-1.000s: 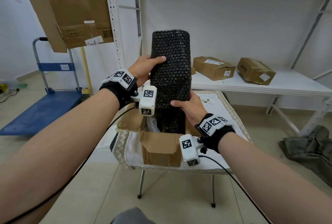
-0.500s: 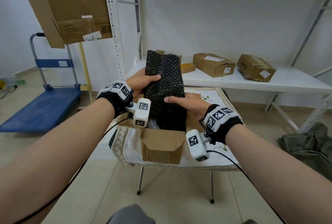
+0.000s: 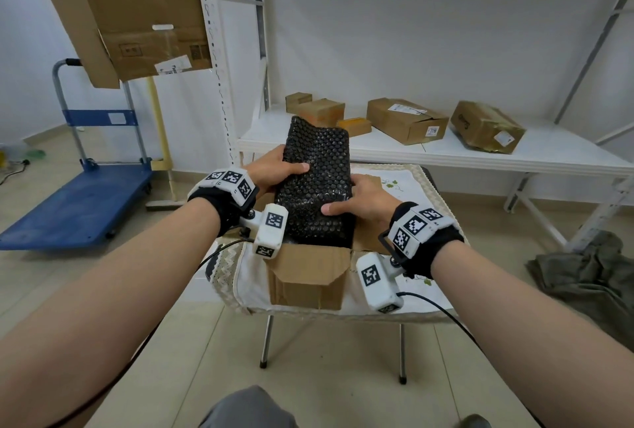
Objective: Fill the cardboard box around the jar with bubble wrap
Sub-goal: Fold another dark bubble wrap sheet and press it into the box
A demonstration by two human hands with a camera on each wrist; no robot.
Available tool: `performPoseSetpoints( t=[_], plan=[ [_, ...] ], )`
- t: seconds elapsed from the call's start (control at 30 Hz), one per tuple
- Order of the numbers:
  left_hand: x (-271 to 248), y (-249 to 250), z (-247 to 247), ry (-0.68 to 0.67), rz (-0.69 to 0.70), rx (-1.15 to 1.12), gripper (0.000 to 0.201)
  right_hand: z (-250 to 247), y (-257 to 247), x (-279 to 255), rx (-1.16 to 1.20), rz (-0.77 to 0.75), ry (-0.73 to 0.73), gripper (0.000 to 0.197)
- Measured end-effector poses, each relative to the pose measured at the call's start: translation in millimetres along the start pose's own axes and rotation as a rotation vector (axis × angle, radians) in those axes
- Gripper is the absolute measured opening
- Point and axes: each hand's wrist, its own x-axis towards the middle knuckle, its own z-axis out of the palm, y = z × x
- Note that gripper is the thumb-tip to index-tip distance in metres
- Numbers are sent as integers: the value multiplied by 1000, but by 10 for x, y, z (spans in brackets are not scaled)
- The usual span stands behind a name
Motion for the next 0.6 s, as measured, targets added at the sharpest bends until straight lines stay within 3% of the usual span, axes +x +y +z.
performPoseSetpoints(
  t=[0.1,0.2,0.3,0.4,0.47,0.6],
  plan=[
    [-10,-48,3,-35,-38,53,46,28,29,5,-107,-7,-70,75],
    [-10,-95,-57,-21,-65,96,45,-1,-36,-20,-65,18,-189,65],
    [-5,-132,-98,-41,-66,172,38,-12,-108,27,-18,45,-21,101],
    [9,-206,-94,-4,-47,261,35,17,-96,102,38,-2,154,108],
    [22,-246,-94,31,-44,331,37,44,-66,87,-107,-100,186,110],
    [11,-232,-99,10,-63,507,42,131,-38,9,-633,-270,256,87]
  ],
)
